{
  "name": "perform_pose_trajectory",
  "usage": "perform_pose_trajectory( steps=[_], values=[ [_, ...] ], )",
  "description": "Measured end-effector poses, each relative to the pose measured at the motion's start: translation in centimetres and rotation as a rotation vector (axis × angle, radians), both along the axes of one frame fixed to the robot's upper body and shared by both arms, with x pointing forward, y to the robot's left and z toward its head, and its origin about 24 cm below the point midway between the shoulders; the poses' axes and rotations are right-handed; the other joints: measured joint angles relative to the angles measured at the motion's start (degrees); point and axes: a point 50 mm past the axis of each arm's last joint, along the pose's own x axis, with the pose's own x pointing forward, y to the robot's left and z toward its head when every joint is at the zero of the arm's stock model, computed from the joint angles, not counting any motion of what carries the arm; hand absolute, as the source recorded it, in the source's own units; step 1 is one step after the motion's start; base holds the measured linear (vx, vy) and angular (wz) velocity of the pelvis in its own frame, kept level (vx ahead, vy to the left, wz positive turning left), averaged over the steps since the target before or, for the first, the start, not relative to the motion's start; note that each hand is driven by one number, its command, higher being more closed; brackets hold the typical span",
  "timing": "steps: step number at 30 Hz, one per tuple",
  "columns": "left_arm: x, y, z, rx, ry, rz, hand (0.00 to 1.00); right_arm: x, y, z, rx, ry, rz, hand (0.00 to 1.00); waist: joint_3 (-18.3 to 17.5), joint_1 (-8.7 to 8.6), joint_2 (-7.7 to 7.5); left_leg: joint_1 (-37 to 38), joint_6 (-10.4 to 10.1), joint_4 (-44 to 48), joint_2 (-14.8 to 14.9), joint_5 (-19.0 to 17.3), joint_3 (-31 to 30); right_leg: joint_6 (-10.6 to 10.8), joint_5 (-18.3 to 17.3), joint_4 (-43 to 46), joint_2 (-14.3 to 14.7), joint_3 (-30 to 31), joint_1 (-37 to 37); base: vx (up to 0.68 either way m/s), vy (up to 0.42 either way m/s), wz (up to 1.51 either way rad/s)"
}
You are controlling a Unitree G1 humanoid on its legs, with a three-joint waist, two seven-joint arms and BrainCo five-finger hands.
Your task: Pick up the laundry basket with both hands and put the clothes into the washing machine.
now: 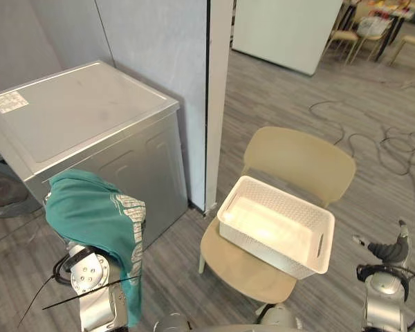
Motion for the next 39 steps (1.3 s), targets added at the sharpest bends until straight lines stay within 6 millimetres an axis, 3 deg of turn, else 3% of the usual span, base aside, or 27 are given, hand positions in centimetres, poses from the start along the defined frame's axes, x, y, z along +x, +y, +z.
perform_pose_trajectory(
  steps=[1,2,3,4,5,6,8,11,14,16,17,19,22,24,25,26,27,29,30,31,32,33,34,35,36,38,39],
  values=[
    [-0.2,-0.2,-0.9,-0.025,0.041,-0.004,1.00,-0.3,0.1,-0.7,0.017,0.030,0.000,0.00,-0.1,0.20,0.60,0.1,-0.9,-1.6,0.1,0.8,0.3,3.2,1.7,-4.1,3.2,2.3,0.1,-0.06,0.024,-0.48],
    [-0.4,-0.4,-1.3,-0.030,0.061,-0.011,1.00,-0.7,0.3,-1.5,0.039,0.058,-0.002,0.00,-0.6,0.59,1.31,0.2,-1.0,-3.7,0.6,2.3,0.6,5.0,1.1,-6.3,5.0,4.1,0.4,-0.05,-0.038,-0.32],
    [-0.4,-0.4,-1.4,-0.033,0.067,-0.015,1.00,-1.9,0.9,-3.5,0.098,0.126,-0.020,0.00,-1.0,0.06,0.57,0.3,-0.6,-6.8,-0.1,4.7,1.9,5.9,-1.6,-3.5,6.0,7.4,0.2,-0.01,-0.085,-0.03],
    [-0.5,-0.3,-1.4,-0.039,0.067,-0.015,1.00,-3.0,1.5,-5.2,0.148,0.188,-0.032,0.00,-1.4,-0.05,-0.45,0.5,-0.4,-7.8,-1.2,5.7,1.7,5.5,-3.3,-4.0,7.2,10.1,1.7,0.04,-0.176,-0.07],
    [-0.6,-0.2,-1.6,-0.043,0.076,-0.010,1.00,-4.2,2.1,-7.5,0.221,0.282,-0.044,0.00,-1.5,0.68,-1.31,-0.5,-0.2,-7.9,-2.2,6.2,1.9,4.3,-5.7,-11.2,9.2,13.4,3.4,0.02,-0.126,-0.13],
    [-0.5,-0.3,-1.7,-0.049,0.079,-0.014,1.00,-4.5,2.4,-8.3,0.247,0.312,-0.046,0.00,-1.7,1.34,-1.19,-1.1,-0.2,-8.1,-2.5,6.6,2.0,3.9,-5.9,-14.0,10.0,14.3,3.8,0.01,-0.096,-0.36],
    [-0.4,-0.5,-1.9,-0.065,0.079,-0.026,1.00,-5.6,3.5,-10.1,0.322,0.375,-0.040,0.00,-2.0,2.98,0.68,-3.2,0.1,-9.5,-2.6,8.2,2.2,3.0,-5.5,-21.8,12.0,16.2,4.6,-0.04,-0.023,-0.18],
    [-0.3,-0.9,-2.2,-0.079,0.088,-0.050,1.00,-6.9,7.4,-13.3,0.515,0.488,0.027,0.00,-1.0,4.59,3.20,-4.6,0.4,-12.3,-2.5,12.1,0.1,2.0,-1.2,-27.8,13.7,14.8,5.7,-0.08,-0.033,0.14],
    [0.2,-2.0,-2.5,-0.108,0.087,-0.104,1.00,-6.6,9.8,-14.1,0.574,0.511,0.114,0.00,0.4,4.37,3.49,-5.7,-1.2,-12.2,-2.5,13.2,-1.3,1.8,-1.0,-28.3,13.3,10.5,7.8,-0.07,-0.013,0.61],
    [0.7,-2.8,-2.5,-0.132,0.076,-0.147,1.00,-6.0,10.6,-14.2,0.596,0.497,0.152,0.00,0.8,4.33,2.70,-7.1,-1.6,-12.4,-2.2,14.0,0.6,1.3,-0.6,-29.0,12.2,6.5,8.4,-0.16,0.028,0.98],
    [0.7,-3.1,-2.6,-0.140,0.078,-0.160,1.00,-5.7,11.2,-14.2,0.601,0.496,0.179,0.00,1.4,4.44,3.02,-7.9,0.4,-9.7,0.0,12.5,4.9,1.2,-0.3,-29.2,12.0,3.9,9.2,-0.11,0.066,1.00],
    [0.9,-3.4,-3.1,-0.160,0.093,-0.175,1.00,-5.9,11.2,-14.5,0.600,0.526,0.204,0.00,2.1,4.28,2.77,-9.0,1.5,-4.0,2.2,11.3,5.4,1.4,-0.2,-29.0,10.6,0.4,11.0,-0.02,0.144,1.01],
    [0.9,-3.6,-4.7,-0.202,0.151,-0.184,1.00,-7.1,10.8,-15.2,0.573,0.625,0.237,0.00,2.2,3.97,2.33,-11.4,2.2,9.2,6.6,9.0,0.4,4.2,1.5,-29.4,5.9,-6.2,14.9,0.03,0.313,1.16],
    [0.9,-3.9,-5.2,-0.206,0.177,-0.199,1.00,-8.1,10.6,-15.6,0.548,0.699,0.256,0.00,1.8,3.07,3.00,-11.4,2.5,11.3,12.1,9.2,-0.3,7.3,3.3,-30.3,3.6,-10.9,18.1,0.13,0.417,1.24],
    [1.1,-4.6,-5.4,-0.211,0.183,-0.227,1.00,-8.4,10.0,-15.6,0.532,0.714,0.254,0.00,0.9,2.92,4.57,-11.2,5.1,8.9,16.2,12.0,2.7,9.0,4.3,-30.3,3.0,-13.6,19.2,0.19,0.390,1.06],
    [1.3,-5.0,-5.4,-0.215,0.182,-0.247,1.00,-8.7,9.7,-15.7,0.532,0.727,0.242,0.00,0.5,2.48,4.95,-11.6,2.5,9.3,15.2,9.4,5.1,9.8,4.7,-30.3,2.2,-15.1,20.0,0.27,0.530,1.75],
    [1.9,-5.8,-5.4,-0.219,0.183,-0.294,1.00,-9.4,9.9,-16.1,0.571,0.748,0.201,0.00,-0.1,1.10,2.91,-12.7,2.9,9.3,12.1,7.3,8.6,8.9,6.2,-31.4,-0.6,-19.0,21.6,0.32,0.552,1.99],
    [2.7,-6.7,-5.1,-0.247,0.157,-0.350,1.00,-9.4,10.1,-16.4,0.610,0.744,0.164,0.00,-0.2,1.51,2.32,-14.8,2.7,9.7,8.2,3.1,8.9,8.7,10.1,-30.4,-3.3,-22.7,23.1,0.41,0.700,1.80],
    [2.7,-7.3,-5.6,-0.266,0.173,-0.385,1.00,-9.2,10.1,-16.4,0.629,0.729,0.135,0.00,-0.2,1.94,1.79,-14.9,4.0,10.5,3.8,-0.2,6.8,7.6,11.4,-24.6,-8.0,-23.2,24.1,0.42,0.717,1.39],
    [2.7,-7.5,-6.2,-0.273,0.202,-0.399,1.00,-9.2,10.0,-16.4,0.631,0.726,0.125,0.00,-0.2,2.01,1.70,-14.0,4.9,10.3,0.9,-1.3,5.6,5.1,13.7,-19.6,-11.4,-21.8,24.3,0.27,0.475,1.34],
    [2.5,-7.5,-6.7,-0.280,0.223,-0.406,1.00,-9.1,9.8,-16.4,0.622,0.726,0.130,0.00,0.0,2.04,2.00,-12.9,5.6,9.6,-1.0,-2.2,4.5,0.4,16.2,-15.1,-13.7,-19.8,23.8,0.28,0.405,1.05],
    [2.4,-7.7,-7.1,-0.287,0.243,-0.416,1.00,-9.0,9.6,-16.3,0.613,0.725,0.133,0.00,0.5,1.64,2.91,-11.2,6.5,8.3,-2.8,-2.9,2.8,-5.8,13.7,-7.1,-15.5,-15.0,21.6,0.26,0.305,1.04],
    [2.1,-7.6,-7.4,-0.282,0.261,-0.421,1.00,-8.7,9.1,-16.1,0.577,0.733,0.159,0.00,0.9,1.62,3.39,-8.5,6.7,5.0,-4.7,-2.7,1.3,-6.2,7.5,4.7,-14.0,-5.4,14.9,0.39,0.413,1.10],
    [1.9,-7.6,-7.6,-0.274,0.276,-0.425,1.00,-8.4,9.1,-16.0,0.558,0.728,0.182,0.00,1.0,1.37,3.49,-4.9,7.0,0.1,-7.0,-1.3,-0.4,-4.0,2.3,11.9,-9.2,2.6,8.6,0.38,0.313,0.90],
    [1.9,-7.7,-7.6,-0.268,0.281,-0.434,1.00,-8.3,9.1,-16.0,0.550,0.729,0.192,0.00,1.3,0.98,3.94,-2.9,7.2,-2.5,-8.1,-0.5,-1.5,-3.4,0.5,13.9,-6.5,4.7,6.0,0.37,0.246,1.03],
    [2.1,-8.8,-7.6,-0.258,0.288,-0.491,1.00,-7.9,9.5,-15.8,0.539,0.706,0.221,0.00,1.5,-1.58,3.76,2.2,7.8,-9.7,-11.5,1.1,-7.0,-2.1,-4.8,14.2,2.6,6.4,-2.1,0.29,0.128,1.32],
    [2.2,-9.2,-7.8,-0.259,0.295,-0.506,1.00,-7.8,9.7,-15.7,0.539,0.698,0.225,0.00,1.5,-2.01,3.81,3.2,7.7,-10.6,-12.0,1.2,-8.1,-2.2,-5.4,12.7,3.9,6.1,-4.2,0.30,0.059,1.21]
  ],
)
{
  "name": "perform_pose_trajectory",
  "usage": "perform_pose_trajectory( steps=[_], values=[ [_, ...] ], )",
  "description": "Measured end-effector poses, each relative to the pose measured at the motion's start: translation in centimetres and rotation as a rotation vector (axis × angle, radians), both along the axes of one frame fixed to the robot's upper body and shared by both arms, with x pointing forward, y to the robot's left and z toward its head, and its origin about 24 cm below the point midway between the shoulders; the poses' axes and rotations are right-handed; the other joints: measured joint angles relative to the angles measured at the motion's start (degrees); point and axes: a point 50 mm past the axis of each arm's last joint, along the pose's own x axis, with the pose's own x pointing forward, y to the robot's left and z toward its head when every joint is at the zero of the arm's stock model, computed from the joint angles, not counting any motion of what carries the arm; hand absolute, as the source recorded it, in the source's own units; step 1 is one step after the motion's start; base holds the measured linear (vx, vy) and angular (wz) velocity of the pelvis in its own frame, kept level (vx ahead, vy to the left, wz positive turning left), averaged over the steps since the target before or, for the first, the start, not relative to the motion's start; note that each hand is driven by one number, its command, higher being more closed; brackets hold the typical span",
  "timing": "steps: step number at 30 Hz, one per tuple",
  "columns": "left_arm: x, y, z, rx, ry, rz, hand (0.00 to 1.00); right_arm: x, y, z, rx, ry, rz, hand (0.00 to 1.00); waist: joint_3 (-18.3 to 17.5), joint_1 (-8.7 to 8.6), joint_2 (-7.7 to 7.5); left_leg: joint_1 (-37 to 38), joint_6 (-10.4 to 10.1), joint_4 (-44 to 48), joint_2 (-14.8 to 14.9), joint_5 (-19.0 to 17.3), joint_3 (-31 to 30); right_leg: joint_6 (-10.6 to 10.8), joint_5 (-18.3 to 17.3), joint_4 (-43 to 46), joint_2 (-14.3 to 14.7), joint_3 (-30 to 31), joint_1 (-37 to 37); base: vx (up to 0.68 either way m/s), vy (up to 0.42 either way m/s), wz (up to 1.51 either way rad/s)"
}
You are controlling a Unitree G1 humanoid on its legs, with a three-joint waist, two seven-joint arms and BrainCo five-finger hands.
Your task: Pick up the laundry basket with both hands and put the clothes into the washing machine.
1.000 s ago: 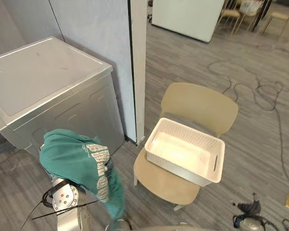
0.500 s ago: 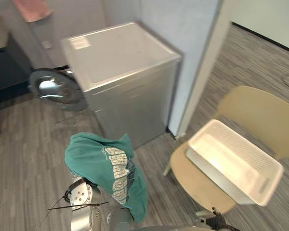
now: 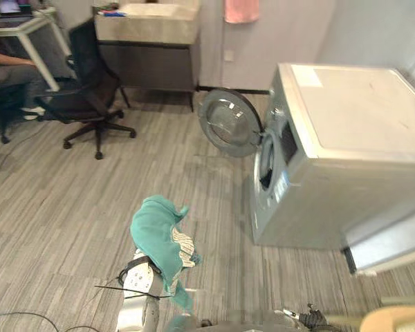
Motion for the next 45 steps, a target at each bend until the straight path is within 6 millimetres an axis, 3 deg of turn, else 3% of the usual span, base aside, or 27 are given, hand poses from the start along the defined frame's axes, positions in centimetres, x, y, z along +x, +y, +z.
perform_pose_trajectory(
  steps=[3,4,6,7,8,9,10,11,12,13,17,19,21,22,23,24,25,27,28,30,32,34,37,39,40,41,45],
  values=[
    [0.2,-1.0,-0.8,-0.002,0.036,-0.044,1.00,0.3,0.0,0.3,-0.003,-0.041,-0.005,0.00,0.5,-1.27,0.42,4.8,-1.7,-3.7,-1.1,-0.4,-4.2,0.1,-0.3,-14.8,2.9,-5.1,-6.7,0.42,0.031,0.76],
    [0.5,-0.9,-0.8,0.011,0.035,-0.053,1.00,0.4,0.2,0.3,-0.001,-0.041,0.003,0.00,0.2,-1.25,0.44,7.5,-2.5,-6.6,-1.1,-0.5,-4.7,-0.6,2.5,-26.0,3.6,-11.4,-7.1,0.50,-0.016,0.20],
    [1.0,-0.8,-0.4,0.024,0.017,-0.060,1.00,0.3,0.3,0.3,0.002,-0.040,0.008,0.00,-0.1,-1.28,-0.17,9.9,-4.7,-8.7,-1.1,-1.3,-4.1,-2.2,5.8,-33.7,5.1,-16.0,-8.0,0.55,-0.056,-0.03],
    [1.1,-0.9,-0.4,0.030,0.014,-0.068,1.00,0.2,0.5,0.4,0.001,-0.041,0.022,0.00,-0.6,-1.45,-0.87,12.1,-7.1,-8.1,-0.5,-2.5,-3.0,-4.1,7.0,-35.2,7.1,-14.9,-7.6,0.67,-0.097,-0.10],
    [1.3,-1.4,-0.5,0.035,0.020,-0.086,1.00,0.0,0.8,0.4,0.008,-0.042,0.019,0.00,-0.6,-2.06,-0.75,11.5,-9.4,-1.4,0.9,-3.8,-0.9,-8.8,11.1,-35.2,7.9,-13.0,-6.7,0.70,-0.102,-0.06],
    [1.4,-1.7,-0.6,0.033,0.025,-0.092,1.00,0.0,0.6,0.4,0.004,-0.044,0.010,0.00,-0.4,-2.46,-0.22,10.1,-9.8,4.0,2.5,-3.9,0.4,-9.3,12.1,-35.1,8.3,-13.2,-5.5,0.80,-0.100,-0.02],
    [1.5,-2.2,-0.6,0.002,0.025,-0.084,1.00,0.2,0.1,0.6,-0.012,-0.052,0.011,0.00,0.4,-3.05,1.63,5.2,-12.2,20.5,7.8,-1.6,3.4,-9.2,10.4,-35.4,10.9,-13.6,-2.1,0.51,-0.062,-0.18],
    [1.6,-2.3,-0.5,-0.012,0.021,-0.082,1.00,0.1,-0.1,0.8,-0.019,-0.054,0.011,0.00,0.8,-2.73,2.19,2.9,-12.9,28.8,11.0,2.7,5.0,-9.1,9.5,-36.0,12.8,-12.5,-0.1,0.76,-0.069,-0.82],
    [1.5,-2.2,-0.6,-0.025,0.027,-0.071,1.00,0.1,0.1,0.9,-0.022,-0.058,0.019,0.00,0.6,-0.67,2.81,-0.9,-11.6,43.8,17.5,8.5,6.9,-9.0,8.0,-37.0,16.1,-9.1,3.7,0.64,-0.026,-1.43],
    [1.4,-2.2,-0.7,-0.031,0.034,-0.070,1.00,0.4,0.3,1.0,-0.026,-0.071,0.035,0.00,0.6,0.48,2.64,-4.0,-11.1,53.9,22.0,8.7,7.7,-8.3,6.9,-37.5,17.8,-6.3,7.6,0.76,-0.022,-1.47],
    [0.6,-1.7,-1.5,-0.038,0.068,-0.043,1.00,-0.4,0.8,0.8,-0.018,-0.033,0.042,0.00,-0.3,0.64,1.09,-13.9,-8.6,55.3,28.3,6.7,8.8,-6.4,7.0,-43.6,17.3,3.6,15.2,0.54,0.073,-1.21],
    [0.3,-1.2,-1.9,-0.033,0.089,-0.028,1.00,-0.5,0.9,0.7,-0.015,-0.027,0.042,0.00,0.2,0.69,0.51,-16.9,-7.8,47.4,27.8,6.1,6.6,-5.5,7.6,-46.0,16.6,9.7,17.3,0.35,0.203,-1.52],
    [0.0,-0.9,-2.1,-0.016,0.103,-0.027,1.00,-0.6,0.7,0.7,-0.021,-0.020,0.043,0.00,0.5,1.07,0.06,-17.7,-8.5,32.8,23.0,5.5,-0.5,-4.8,7.8,-46.7,15.0,15.5,18.3,0.43,0.446,-1.63],
    [-0.1,-0.7,-2.2,-0.009,0.110,-0.027,1.00,-0.5,0.8,0.7,-0.020,-0.018,0.072,0.00,0.5,1.57,-0.24,-16.8,-9.4,19.6,17.9,5.4,-8.7,-2.6,7.4,-46.1,13.3,19.2,18.1,0.37,0.569,-1.86],
    [-0.3,-0.8,-2.4,-0.013,0.116,-0.022,1.00,-0.4,1.0,0.6,-0.019,-0.023,0.116,0.00,0.0,2.08,0.84,-14.4,-12.2,7.3,14.0,7.7,-18.0,1.6,5.9,-44.5,12.4,22.8,17.1,0.28,0.515,-1.92],
    [-0.5,-1.0,-2.5,-0.027,0.122,-0.018,1.00,-0.2,0.5,0.8,-0.033,-0.034,0.131,0.00,-0.2,2.50,2.25,-13.3,-13.2,1.7,13.4,10.9,-22.2,4.3,4.6,-43.5,12.7,24.6,16.6,0.25,0.602,-1.83],
    [-0.7,-1.7,-2.9,-0.040,0.137,-0.036,1.00,0.0,-1.0,1.4,-0.077,-0.049,0.145,0.00,0.1,2.13,6.18,-12.8,-20.8,0.1,14.5,13.6,-26.5,8.7,1.8,-41.0,14.1,27.6,16.1,0.17,0.611,-1.25],
    [-1.0,-0.8,-3.5,-0.014,0.174,-0.031,1.00,-0.3,0.7,1.1,-0.033,-0.059,0.134,0.00,0.0,1.37,1.98,-12.3,-17.6,5.3,10.4,8.9,-21.7,10.8,0.3,-37.5,9.1,29.7,15.0,0.15,0.495,-0.98],
    [-1.3,-0.7,-3.5,-0.017,0.173,-0.024,1.00,-0.6,1.6,1.0,-0.012,-0.066,0.132,0.00,-0.7,2.13,-0.12,-11.5,-16.0,7.1,9.2,6.8,-17.9,11.6,0.1,-36.5,7.1,32.6,14.0,0.14,0.331,-1.07],
    [-1.9,-0.7,-3.8,-0.020,0.184,-0.029,1.00,-0.4,2.3,0.9,0.006,-0.077,0.150,0.00,-1.4,1.87,-1.05,-11.6,-14.8,9.8,8.9,4.2,-12.9,12.3,1.6,-37.0,5.6,35.8,12.4,0.12,0.385,-1.25],
    [-2.0,-0.6,-3.9,-0.030,0.183,-0.036,1.00,-0.1,1.9,1.0,-0.007,-0.076,0.173,0.00,-1.8,2.66,-0.53,-11.2,-13.7,9.4,11.3,3.3,-6.3,10.8,6.2,-38.9,5.0,33.6,8.6,0.03,0.241,-1.68],
    [-2.2,0.0,-4.3,-0.049,0.198,-0.011,1.00,0.9,1.6,0.8,-0.017,-0.060,0.219,0.00,-2.3,3.41,-0.32,-9.0,-13.1,5.4,14.0,4.0,3.6,5.5,7.2,-34.8,0.3,12.7,2.7,0.02,0.144,-2.21],
    [-1.9,0.1,-5.0,-0.091,0.227,-0.007,1.00,2.9,0.8,1.1,-0.059,-0.057,0.305,0.00,-1.9,3.30,1.36,-7.7,-13.5,5.2,17.0,3.4,11.5,0.0,8.2,-33.3,-5.6,-4.9,0.3,0.03,0.056,-1.69],
    [-1.6,0.7,-5.6,-0.093,0.251,-0.009,1.00,3.7,1.1,1.2,-0.080,-0.056,0.386,0.00,-1.8,3.28,1.21,-7.8,-13.8,6.9,18.8,3.2,13.3,1.5,12.6,-34.0,-5.7,-8.1,-0.5,0.09,-0.097,-1.21],
    [-1.3,0.7,-6.3,-0.115,0.280,-0.010,1.00,4.5,1.0,1.5,-0.097,-0.065,0.429,0.00,-1.4,2.92,1.66,-7.6,-14.2,6.9,19.3,3.6,13.2,5.5,13.8,-33.9,-4.8,-7.9,-0.7,0.11,-0.158,-0.50],
    [-0.8,0.6,-6.7,-0.151,0.293,-0.008,1.00,5.6,0.8,2.0,-0.123,-0.082,0.478,0.00,-0.4,2.12,2.51,-7.5,-14.5,6.7,20.1,4.1,13.0,6.2,13.2,-33.2,-4.2,-7.9,-1.0,0.10,-0.163,-0.33],
    [0.8,-0.3,-6.9,-0.308,0.291,0.041,1.00,9.6,1.9,3.7,-0.210,-0.156,0.685,0.00,4.5,1.49,4.29,-8.3,-15.6,9.7,23.1,4.9,12.7,5.0,8.4,-26.2,-3.7,-7.2,-3.8,0.05,-0.209,-0.14]
  ],
)
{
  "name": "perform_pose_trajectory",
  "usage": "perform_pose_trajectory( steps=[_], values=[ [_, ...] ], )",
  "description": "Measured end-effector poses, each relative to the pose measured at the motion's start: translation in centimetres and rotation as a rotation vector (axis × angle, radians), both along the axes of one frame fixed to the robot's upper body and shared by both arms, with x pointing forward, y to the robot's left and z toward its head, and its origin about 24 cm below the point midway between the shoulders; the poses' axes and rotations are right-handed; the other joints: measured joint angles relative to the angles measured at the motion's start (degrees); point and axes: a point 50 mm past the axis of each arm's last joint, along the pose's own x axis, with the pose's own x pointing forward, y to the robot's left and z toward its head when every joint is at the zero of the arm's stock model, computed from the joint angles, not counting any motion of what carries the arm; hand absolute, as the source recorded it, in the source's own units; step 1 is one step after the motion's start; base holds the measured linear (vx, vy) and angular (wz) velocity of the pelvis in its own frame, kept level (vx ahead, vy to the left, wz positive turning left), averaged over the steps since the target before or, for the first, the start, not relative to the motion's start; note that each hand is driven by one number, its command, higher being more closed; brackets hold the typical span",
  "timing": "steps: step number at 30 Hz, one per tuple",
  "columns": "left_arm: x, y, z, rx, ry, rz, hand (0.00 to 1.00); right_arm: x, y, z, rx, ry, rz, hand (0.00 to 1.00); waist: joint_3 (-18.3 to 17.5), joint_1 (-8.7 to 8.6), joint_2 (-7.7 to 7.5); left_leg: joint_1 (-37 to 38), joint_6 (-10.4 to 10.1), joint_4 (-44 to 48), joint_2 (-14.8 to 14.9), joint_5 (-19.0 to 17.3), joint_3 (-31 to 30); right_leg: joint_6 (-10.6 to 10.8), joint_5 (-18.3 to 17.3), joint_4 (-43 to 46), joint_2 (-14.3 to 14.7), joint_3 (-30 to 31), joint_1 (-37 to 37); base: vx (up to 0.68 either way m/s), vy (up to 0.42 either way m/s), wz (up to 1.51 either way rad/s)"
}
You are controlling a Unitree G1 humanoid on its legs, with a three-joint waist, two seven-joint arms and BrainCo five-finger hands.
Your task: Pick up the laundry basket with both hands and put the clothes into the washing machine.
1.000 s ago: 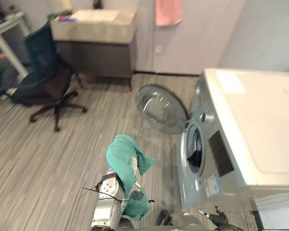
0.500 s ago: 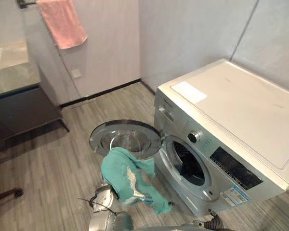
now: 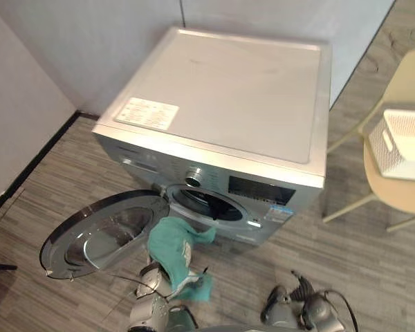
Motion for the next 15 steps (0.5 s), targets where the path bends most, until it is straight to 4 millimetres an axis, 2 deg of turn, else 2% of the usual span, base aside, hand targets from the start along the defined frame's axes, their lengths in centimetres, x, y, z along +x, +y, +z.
perform_pose_trajectory(
  steps=[1,2,3,4,5,7,8,9,10,12,13,15],
  values=[
    [0.2,0.2,0.0,-0.012,0.002,0.016,1.00,0.5,0.4,0.2,-0.006,-0.011,0.032,0.00,0.7,-0.08,0.02,-0.5,0.0,1.4,0.8,0.0,-0.5,-0.4,-0.6,0.8,0.3,-0.1,0.0,-0.01,-0.259,-0.09],
    [0.9,1.0,0.0,-0.049,0.011,0.096,1.00,1.7,2.7,0.8,0.000,-0.050,0.148,0.00,3.1,-0.03,-0.52,-3.0,0.1,7.0,3.5,1.1,-4.3,-1.5,-2.6,3.4,1.5,-0.2,0.0,-0.01,-0.260,-0.08],
    [1.4,1.5,0.3,-0.060,0.008,0.146,1.00,2.2,4.1,1.0,0.014,-0.071,0.203,0.00,4.6,0.13,-1.43,-4.7,0.0,9.7,4.0,2.7,-6.5,-2.3,-3.1,4.4,1.5,-0.2,0.0,-0.05,-0.210,-0.01],
    [2.3,2.1,1.0,-0.073,-0.016,0.196,1.00,2.7,5.8,1.4,0.045,-0.100,0.254,0.00,6.7,0.06,-3.43,-8.1,-0.6,12.3,3.9,2.8,-9.6,-3.0,-3.5,4.5,1.0,-0.4,-0.1,-0.05,-0.111,0.22],
    [3.7,2.4,2.2,-0.073,-0.060,0.220,1.00,3.3,7.1,1.8,0.071,-0.126,0.277,0.00,8.4,0.04,-4.17,-11.0,-0.7,11.1,1.5,1.2,-12.0,-3.1,-3.5,4.8,0.1,-0.8,-0.8,-0.08,-0.071,0.31],
    [5.8,2.5,4.2,-0.085,-0.131,0.260,1.00,4.0,7.9,2.3,0.079,-0.157,0.291,0.00,10.1,0.13,-4.85,-13.2,0.6,3.2,-1.7,3.1,-11.2,-3.0,-3.6,6.3,-0.4,-1.4,-3.7,-0.07,0.039,0.25],
    [6.3,2.8,4.7,-0.079,-0.147,0.278,1.00,4.3,8.5,2.4,0.088,-0.168,0.291,0.00,10.7,0.21,-5.81,-13.5,0.2,2.4,-1.8,2.8,-10.3,-2.8,-3.6,7.2,-1.0,-1.2,-5.0,-0.07,0.047,0.14],
    [7.8,3.1,6.3,-0.086,-0.195,0.311,1.00,4.9,9.6,3.0,0.104,-0.202,0.300,0.00,12.3,0.52,-8.53,-14.3,0.8,1.7,-3.1,3.8,-9.1,-2.7,-3.6,7.7,-1.9,-0.2,-7.4,-0.07,0.019,0.01],
    [8.4,3.7,6.9,-0.086,-0.208,0.348,1.00,5.5,10.3,3.4,0.108,-0.226,0.322,0.00,13.5,0.58,-9.16,-15.6,0.8,3.0,-3.3,3.8,-9.0,-2.6,-3.5,7.9,-2.0,0.2,-8.4,-0.11,0.036,-0.02],
    [10.2,4.1,9.3,-0.112,-0.271,0.401,1.00,7.0,11.2,4.8,0.120,-0.303,0.320,0.00,16.1,0.25,-8.73,-22.8,2.2,14.0,-0.9,1.5,-9.6,-2.5,-4.1,14.0,-3.2,2.9,-14.2,-0.15,0.070,-0.19],
    [10.4,4.0,9.6,-0.117,-0.284,0.403,1.00,7.1,11.2,5.0,0.121,-0.314,0.319,0.00,16.2,0.33,-8.59,-23.8,2.4,15.4,-0.5,0.9,-9.6,-2.5,-4.5,15.0,-3.2,3.4,-15.2,-0.16,0.048,-0.42],
    [12.0,3.8,13.6,-0.157,-0.425,0.417,1.00,8.3,12.6,7.6,0.198,-0.450,0.302,0.00,16.6,0.17,-7.95,-33.6,3.0,28.4,4.0,-6.2,-10.4,-3.1,-8.2,25.4,-3.8,8.0,-26.0,-0.20,0.060,-0.60]
  ],
)
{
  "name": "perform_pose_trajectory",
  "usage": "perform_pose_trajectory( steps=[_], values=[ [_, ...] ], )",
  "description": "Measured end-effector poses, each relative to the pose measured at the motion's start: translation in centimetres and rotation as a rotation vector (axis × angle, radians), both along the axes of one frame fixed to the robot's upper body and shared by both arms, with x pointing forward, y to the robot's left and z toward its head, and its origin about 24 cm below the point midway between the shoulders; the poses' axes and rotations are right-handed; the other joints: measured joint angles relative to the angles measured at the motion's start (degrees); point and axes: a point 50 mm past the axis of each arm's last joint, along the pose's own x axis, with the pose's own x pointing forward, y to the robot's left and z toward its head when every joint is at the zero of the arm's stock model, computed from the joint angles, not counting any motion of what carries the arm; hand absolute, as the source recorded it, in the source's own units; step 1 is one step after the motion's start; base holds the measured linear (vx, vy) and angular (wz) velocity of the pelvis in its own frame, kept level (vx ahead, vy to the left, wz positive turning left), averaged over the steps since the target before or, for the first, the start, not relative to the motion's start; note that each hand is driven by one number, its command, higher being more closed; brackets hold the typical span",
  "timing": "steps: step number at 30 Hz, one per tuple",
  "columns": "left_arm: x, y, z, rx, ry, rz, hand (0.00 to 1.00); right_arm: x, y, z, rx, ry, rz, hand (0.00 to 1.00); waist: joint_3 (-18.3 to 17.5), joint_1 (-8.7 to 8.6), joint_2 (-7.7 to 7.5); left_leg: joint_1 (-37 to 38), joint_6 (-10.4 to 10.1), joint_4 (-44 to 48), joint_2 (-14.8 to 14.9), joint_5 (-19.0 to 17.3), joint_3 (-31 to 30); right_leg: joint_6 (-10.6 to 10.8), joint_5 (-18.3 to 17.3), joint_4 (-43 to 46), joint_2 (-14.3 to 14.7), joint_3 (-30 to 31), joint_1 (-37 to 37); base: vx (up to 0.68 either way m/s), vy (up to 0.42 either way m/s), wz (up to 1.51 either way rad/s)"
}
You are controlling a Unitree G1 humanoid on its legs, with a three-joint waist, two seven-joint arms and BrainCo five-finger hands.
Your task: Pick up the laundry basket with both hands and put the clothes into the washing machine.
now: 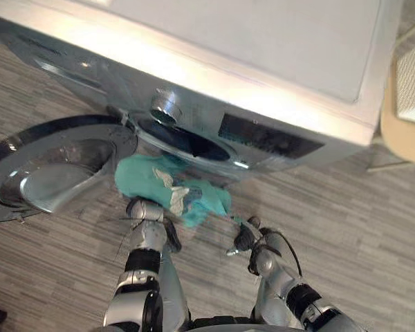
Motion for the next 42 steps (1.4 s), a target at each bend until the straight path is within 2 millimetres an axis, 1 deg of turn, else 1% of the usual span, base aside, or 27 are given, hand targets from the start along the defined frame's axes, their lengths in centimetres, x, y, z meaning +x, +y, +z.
perform_pose_trajectory(
  steps=[1,2,3,5,8,10,11,12,14,17,18,20,22,24,26,27,28,30,31,32,33,35,36,38,40,41,42],
  values=[
    [0.4,-0.1,1.3,-0.001,-0.045,0.002,1.00,0.3,0.2,0.8,0.033,-0.036,-0.009,0.00,0.3,-0.09,0.02,-2.5,0.1,2.8,1.0,-2.0,-0.3,-0.1,-0.8,2.5,-0.1,1.0,-2.9,-0.25,0.079,-0.59],
    [1.2,-0.2,3.9,0.007,-0.134,-0.003,1.00,0.6,0.8,2.4,0.130,-0.098,-0.033,0.00,1.2,-0.25,0.01,-7.6,0.5,8.4,2.7,-4.1,-1.2,0.0,-2.3,7.1,-0.2,3.0,-8.3,-0.19,0.060,-0.38],
    [1.4,-0.3,5.1,0.009,-0.177,-0.005,1.00,0.7,1.0,3.3,0.195,-0.122,-0.050,0.00,1.5,-0.39,0.00,-10.0,0.4,10.8,3.4,-5.2,-1.8,0.2,-3.0,9.2,-0.3,4.0,-11.0,-0.24,0.072,-0.41],
    [1.5,-0.4,8.5,0.006,-0.295,-0.001,1.00,0.7,1.4,6.0,0.459,-0.183,-0.114,0.00,2.0,-1.15,0.19,-18.7,0.6,18.1,5.4,-7.9,-3.1,-0.7,-3.8,15.4,-1.1,6.6,-20.5,-0.17,0.087,-0.33],
    [1.6,-0.5,11.2,0.014,-0.384,-0.004,1.00,0.1,1.5,8.0,0.781,-0.211,-0.191,0.00,2.3,-1.43,0.28,-25.6,0.8,23.8,6.8,-9.1,-5.2,-2.0,-4.5,20.6,-1.0,8.2,-27.5,-0.09,0.060,-0.17],
    [1.4,-0.6,13.0,0.021,-0.455,-0.009,1.00,-0.4,1.0,8.7,0.873,-0.243,-0.225,0.00,2.3,-1.45,0.30,-28.5,0.9,26.0,7.5,-9.3,-6.0,-2.8,-5.1,23.0,-1.0,8.8,-30.4,-0.02,0.005,-0.01],
    [1.0,-0.4,14.5,0.030,-0.511,0.000,1.00,-0.7,0.7,9.1,0.906,-0.262,-0.236,0.00,2.3,-1.38,0.29,-30.4,1.0,27.2,7.5,-9.3,-6.9,-3.1,-5.3,24.3,-1.1,9.1,-32.2,0.00,0.000,0.00],
    [0.8,-0.3,15.3,0.034,-0.539,0.006,1.00,-0.9,0.5,9.3,0.916,-0.278,-0.241,0.00,2.3,-1.42,0.30,-31.3,0.9,27.7,7.5,-9.4,-7.3,-3.2,-5.4,24.9,-1.1,9.2,-33.0,0.00,0.000,0.00],
    [0.2,-0.3,18.3,0.066,-0.647,0.011,1.00,-1.7,-0.3,9.8,0.940,-0.315,-0.272,0.00,2.3,-1.50,0.29,-34.3,0.9,29.0,7.7,-9.4,-8.3,-3.9,-5.8,26.4,-1.0,9.2,-35.6,0.00,0.000,0.00],
    [0.0,-0.5,20.7,0.102,-0.709,0.013,1.00,-2.7,-0.8,9.4,0.944,-0.310,-0.283,0.00,2.3,-1.63,0.29,-35.3,0.9,29.5,8.6,-9.4,-8.4,-4.0,-5.9,26.7,-0.3,9.3,-36.8,0.01,-0.009,-0.10],
    [-0.3,-0.3,22.6,0.127,-0.752,0.031,1.00,-3.2,-0.9,9.2,0.945,-0.303,-0.284,0.00,2.3,-1.88,0.29,-35.7,0.9,29.7,9.0,-9.4,-8.5,-4.0,-5.9,26.7,0.1,9.3,-37.1,0.00,-0.003,-0.15],
    [-0.7,-0.1,24.5,0.158,-0.804,0.040,1.00,-3.7,-1.0,9.1,0.947,-0.303,-0.282,0.00,2.3,-2.00,0.26,-36.0,0.8,29.8,9.5,-9.4,-8.5,-4.1,-5.9,26.6,0.7,9.3,-37.6,0.00,-0.008,-0.17],
    [-2.3,0.5,29.2,0.244,-0.928,0.080,1.00,-3.9,-1.0,9.2,0.949,-0.307,-0.266,0.00,2.3,-2.30,0.22,-36.5,0.7,29.8,10.6,-9.5,-8.3,-4.5,-5.6,25.9,1.7,9.1,-38.3,0.00,-0.006,-0.27],
    [-3.1,0.3,32.0,0.278,-0.974,0.094,1.00,-3.9,-0.9,9.2,0.954,-0.302,-0.248,0.00,2.2,-3.17,0.16,-36.6,0.6,29.7,11.3,-9.5,-8.3,-4.8,-5.4,25.6,2.4,9.0,-38.5,0.04,-0.019,-0.20],
    [-3.7,0.4,33.3,0.310,-1.000,0.120,1.00,-4.0,-1.0,9.2,0.959,-0.303,-0.249,0.00,2.2,-3.18,0.11,-36.8,0.5,29.3,11.6,-9.5,-8.1,-5.4,-4.8,25.0,3.0,8.7,-38.9,0.07,-0.014,-0.17],
    [-4.2,0.9,33.9,0.380,-0.988,0.193,1.00,-4.1,-1.1,9.0,0.964,-0.294,-0.249,0.00,2.2,-2.98,0.06,-36.8,0.3,28.7,11.7,-9.4,-7.9,-5.7,-4.7,24.4,3.2,8.3,-39.0,0.06,-0.005,-0.06],
    [-4.2,0.9,34.0,0.398,-0.985,0.202,1.00,-4.1,-1.1,9.0,0.964,-0.292,-0.248,0.00,2.2,-2.89,0.03,-36.8,0.3,28.6,11.7,-9.4,-7.9,-5.7,-4.7,24.4,3.2,8.3,-39.0,0.08,-0.010,0.01],
    [-4.1,-0.1,35.1,0.586,-0.940,0.250,1.00,-4.4,-1.4,9.0,0.990,-0.287,-0.247,0.00,2.1,-1.76,-0.07,-36.8,0.1,28.0,11.5,-9.2,-7.8,-5.7,-4.7,23.8,3.3,8.2,-39.0,0.05,-0.008,0.04],
    [-4.0,-1.1,36.7,0.773,-0.895,0.295,1.00,-4.4,-1.5,9.3,1.004,-0.298,-0.237,0.00,2.1,-1.37,-0.13,-36.8,0.0,27.8,11.4,-9.2,-7.8,-5.5,-4.5,23.5,3.3,8.1,-38.9,0.05,0.021,-0.03],
    [-4.0,-1.3,37.2,0.952,-0.855,0.369,1.00,-4.3,-1.8,9.7,1.013,-0.322,-0.238,0.00,2.1,-1.39,-0.13,-37.0,0.1,27.7,11.4,-9.2,-7.7,-5.3,-4.1,23.0,3.5,8.1,-38.9,0.04,0.023,-0.06],
    [-4.0,-1.5,37.2,1.030,-0.834,0.400,1.00,-4.3,-1.9,9.9,1.017,-0.333,-0.242,0.00,2.0,-1.33,-0.16,-37.1,0.1,27.6,11.4,-9.2,-7.7,-5.2,-3.9,22.6,3.6,8.1,-38.9,0.03,0.054,-0.08],
    [-4.2,-3.0,37.7,1.324,-0.788,0.528,1.00,-4.2,-2.6,10.4,1.043,-0.369,-0.260,0.00,1.9,-1.38,-0.39,-37.8,0.6,26.7,11.3,-8.9,-7.0,-4.7,-2.6,20.7,3.9,8.1,-39.4,0.02,0.058,-0.06],
    [-4.1,-3.4,37.5,1.388,-0.776,0.547,1.00,-4.2,-2.7,10.4,1.045,-0.374,-0.265,0.00,1.7,-1.46,-0.73,-37.8,0.7,26.5,11.3,-8.9,-6.5,-4.6,-2.3,20.3,4.0,8.4,-39.9,0.01,0.042,-0.10],
    [-4.0,-4.7,37.7,1.765,-0.714,0.749,1.00,-4.2,-3.1,10.6,1.046,-0.396,-0.273,0.00,1.3,-1.45,-1.45,-38.0,1.1,25.8,11.5,-8.7,-4.9,-4.4,-0.8,18.7,4.4,9.0,-41.1,0.01,0.025,-0.15],
    [-3.9,-5.4,37.9,1.972,-0.666,0.871,1.00,-4.3,-3.0,10.6,1.054,-0.406,-0.266,0.00,1.0,-1.66,-1.74,-38.6,1.2,25.6,11.7,-8.8,-4.5,-3.7,0.1,17.4,5.1,9.1,-41.8,0.01,0.011,-0.22],
    [-3.6,-5.9,38.0,2.077,-0.635,0.927,1.00,-4.3,-3.0,10.6,1.063,-0.406,-0.265,0.00,0.6,-1.98,-2.42,-38.9,1.3,25.3,12.1,-8.7,-3.8,-3.8,0.6,16.7,5.2,9.1,-42.5,0.01,0.004,-0.25],
    [-3.5,-6.1,37.9,2.129,-0.617,0.952,1.00,-4.4,-2.9,10.6,1.073,-0.405,-0.264,0.00,0.4,-2.00,-2.69,-39.2,1.4,25.2,12.5,-8.7,-3.6,-3.7,1.0,16.2,5.3,9.1,-42.8,0.01,-0.006,-0.23]
  ],
)
